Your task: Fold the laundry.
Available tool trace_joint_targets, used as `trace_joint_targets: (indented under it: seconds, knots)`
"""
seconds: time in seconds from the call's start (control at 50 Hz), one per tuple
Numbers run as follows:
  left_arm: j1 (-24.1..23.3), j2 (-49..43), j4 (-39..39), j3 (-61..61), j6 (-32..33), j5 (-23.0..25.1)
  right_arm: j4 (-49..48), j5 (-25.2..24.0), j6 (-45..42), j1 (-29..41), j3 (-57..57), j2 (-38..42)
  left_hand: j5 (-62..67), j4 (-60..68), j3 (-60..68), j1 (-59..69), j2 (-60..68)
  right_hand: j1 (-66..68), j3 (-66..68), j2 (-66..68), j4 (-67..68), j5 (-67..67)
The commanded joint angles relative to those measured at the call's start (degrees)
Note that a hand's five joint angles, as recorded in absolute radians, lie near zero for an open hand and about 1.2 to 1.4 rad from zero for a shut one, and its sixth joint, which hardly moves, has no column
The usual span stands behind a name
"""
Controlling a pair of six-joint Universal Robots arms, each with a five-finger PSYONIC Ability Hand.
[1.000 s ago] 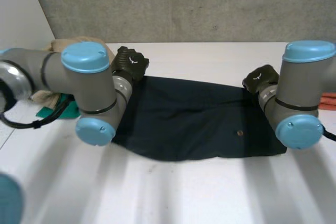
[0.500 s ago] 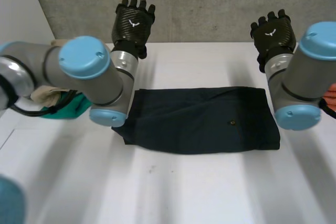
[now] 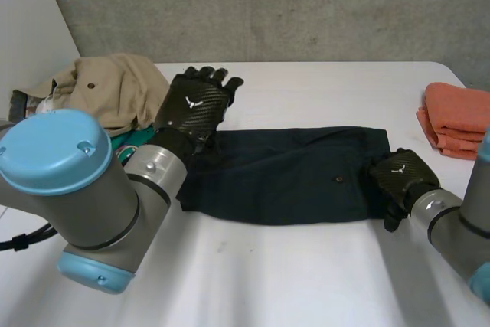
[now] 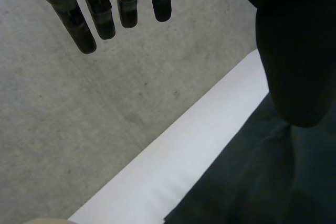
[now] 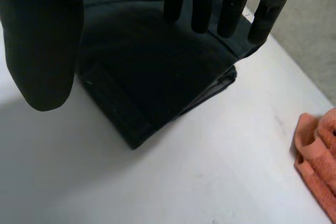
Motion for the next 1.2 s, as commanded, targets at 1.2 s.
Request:
trace_joint_targets:
  seconds: [1.2]
  knots:
    - [-6.55,-13.03,-15.42,24.90,-11.38,-0.95,16.16,-2.45,24.44,11.86,-26.19,0.80,-2.07,-0.89,-1.39,-0.15,-1.22,-7.75,-8.51,-8.27,-8.41,-9.23]
